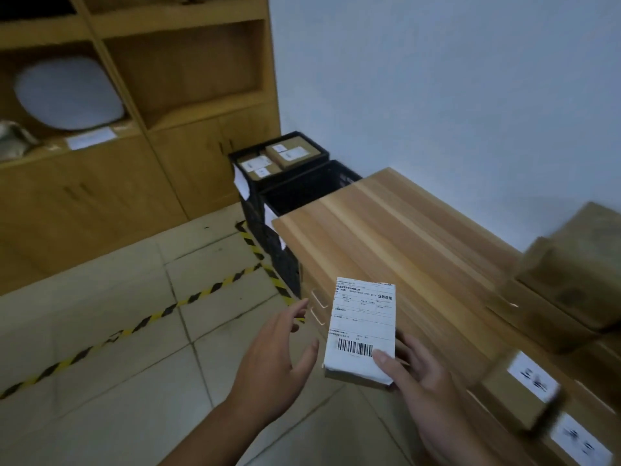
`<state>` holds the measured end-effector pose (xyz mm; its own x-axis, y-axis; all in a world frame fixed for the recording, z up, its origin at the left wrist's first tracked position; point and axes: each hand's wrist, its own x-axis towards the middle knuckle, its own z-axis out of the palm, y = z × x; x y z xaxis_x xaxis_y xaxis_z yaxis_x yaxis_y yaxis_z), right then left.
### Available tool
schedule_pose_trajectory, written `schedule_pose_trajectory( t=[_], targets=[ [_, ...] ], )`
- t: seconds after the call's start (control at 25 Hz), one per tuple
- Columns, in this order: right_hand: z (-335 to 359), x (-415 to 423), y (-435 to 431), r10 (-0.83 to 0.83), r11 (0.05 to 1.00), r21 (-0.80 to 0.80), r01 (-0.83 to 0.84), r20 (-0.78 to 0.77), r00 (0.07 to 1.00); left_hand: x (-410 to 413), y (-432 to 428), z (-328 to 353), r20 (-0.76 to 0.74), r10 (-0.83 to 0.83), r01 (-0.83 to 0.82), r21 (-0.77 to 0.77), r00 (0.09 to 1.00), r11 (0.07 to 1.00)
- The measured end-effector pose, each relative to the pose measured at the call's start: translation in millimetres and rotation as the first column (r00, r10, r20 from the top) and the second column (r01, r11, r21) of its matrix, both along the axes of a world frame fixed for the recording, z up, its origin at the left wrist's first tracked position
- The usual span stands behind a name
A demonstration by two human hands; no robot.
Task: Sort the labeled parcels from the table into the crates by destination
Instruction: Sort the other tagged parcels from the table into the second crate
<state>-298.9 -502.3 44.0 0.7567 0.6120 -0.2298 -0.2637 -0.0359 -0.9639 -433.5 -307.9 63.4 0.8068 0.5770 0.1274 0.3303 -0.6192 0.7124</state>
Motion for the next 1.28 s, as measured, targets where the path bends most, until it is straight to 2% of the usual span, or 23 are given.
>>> schedule_pose_trajectory(
  t=[0.44, 0.8, 1.12, 1.28],
  targets=[
    [1, 17, 159, 0.096, 0.995, 0.02, -0.096, 0.012, 0.995, -8, 140, -6, -0.032, 0.136, -0.131, 0.111, 0.99, 0.985],
    [-33, 102, 307, 0.074, 0.997, 0.008, -0.074, -0.021, 0.997, 75, 289, -16, -0.089, 0.127, -0.114, 0.141, 0.988, 0.983],
    [-34, 160, 446, 0.135, 0.987, -0.084, -0.138, -0.044, 0.99, 119, 424, -11, -0.113, 0.163, -0.144, 0.162, 0.98, 0.976],
    [-40, 178, 521, 0.121, 0.984, -0.128, -0.125, -0.035, 0.992, 143, 508, -22, -0.124, 0.127, -0.109, 0.143, 0.984, 0.984]
  ],
)
